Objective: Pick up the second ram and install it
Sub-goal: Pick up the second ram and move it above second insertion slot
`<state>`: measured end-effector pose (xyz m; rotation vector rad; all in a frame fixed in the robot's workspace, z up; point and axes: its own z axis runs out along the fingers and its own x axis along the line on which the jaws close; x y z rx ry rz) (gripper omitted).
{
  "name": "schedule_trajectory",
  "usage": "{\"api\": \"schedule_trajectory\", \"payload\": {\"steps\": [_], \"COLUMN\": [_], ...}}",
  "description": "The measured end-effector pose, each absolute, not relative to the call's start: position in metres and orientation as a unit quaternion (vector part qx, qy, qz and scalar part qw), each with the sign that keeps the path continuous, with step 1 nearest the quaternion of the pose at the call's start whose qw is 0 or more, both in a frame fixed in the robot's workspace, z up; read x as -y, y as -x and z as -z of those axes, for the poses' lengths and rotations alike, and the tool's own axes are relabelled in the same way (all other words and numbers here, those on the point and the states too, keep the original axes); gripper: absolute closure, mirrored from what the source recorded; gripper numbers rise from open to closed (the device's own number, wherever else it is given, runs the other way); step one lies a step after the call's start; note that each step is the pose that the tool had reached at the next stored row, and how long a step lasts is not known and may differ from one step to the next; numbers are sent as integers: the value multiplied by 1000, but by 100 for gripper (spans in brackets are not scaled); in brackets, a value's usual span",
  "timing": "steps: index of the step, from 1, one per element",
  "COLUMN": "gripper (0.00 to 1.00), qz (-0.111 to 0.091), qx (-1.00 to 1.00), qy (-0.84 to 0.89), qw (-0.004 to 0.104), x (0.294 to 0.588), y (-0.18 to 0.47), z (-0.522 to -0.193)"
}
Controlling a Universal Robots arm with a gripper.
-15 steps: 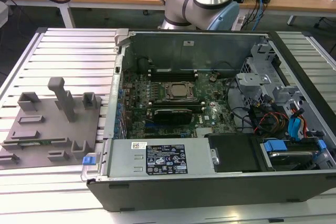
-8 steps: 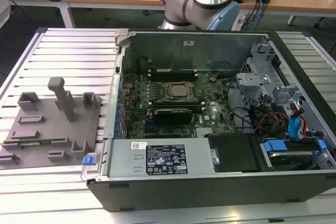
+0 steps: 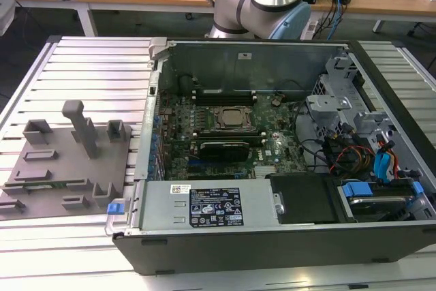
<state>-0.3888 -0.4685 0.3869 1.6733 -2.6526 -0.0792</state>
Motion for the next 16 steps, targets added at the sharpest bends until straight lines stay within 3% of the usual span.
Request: {"api": "schedule_trajectory", "payload": {"steps": [16], "gripper": [90], "qz": [25], "qx": [790], "qy": [-613], "qw": [5], "x": [468], "y": [389], "z": [-387]}}
